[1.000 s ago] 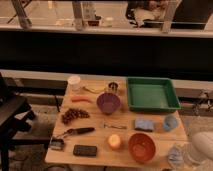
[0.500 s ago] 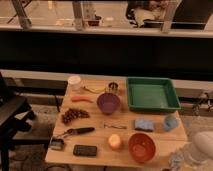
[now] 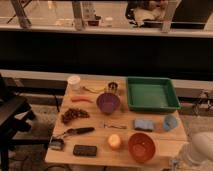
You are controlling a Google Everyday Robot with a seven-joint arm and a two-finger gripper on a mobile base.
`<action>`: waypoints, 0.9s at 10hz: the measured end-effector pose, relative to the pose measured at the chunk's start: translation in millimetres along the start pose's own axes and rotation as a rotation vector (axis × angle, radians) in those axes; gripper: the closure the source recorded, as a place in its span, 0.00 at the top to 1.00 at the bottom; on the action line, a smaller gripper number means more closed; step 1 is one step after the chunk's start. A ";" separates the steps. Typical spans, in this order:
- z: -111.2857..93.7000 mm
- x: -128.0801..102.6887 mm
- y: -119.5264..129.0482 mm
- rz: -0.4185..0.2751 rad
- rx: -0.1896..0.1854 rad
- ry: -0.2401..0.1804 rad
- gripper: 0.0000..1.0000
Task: Wipe tray with towel
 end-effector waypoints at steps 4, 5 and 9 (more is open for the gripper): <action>-58.2 -48.2 14.9 -0.083 0.107 -0.014 0.00; -79.7 -55.6 19.5 -0.109 0.139 -0.023 0.00; -133.7 -85.5 -1.2 -0.192 0.221 -0.097 0.00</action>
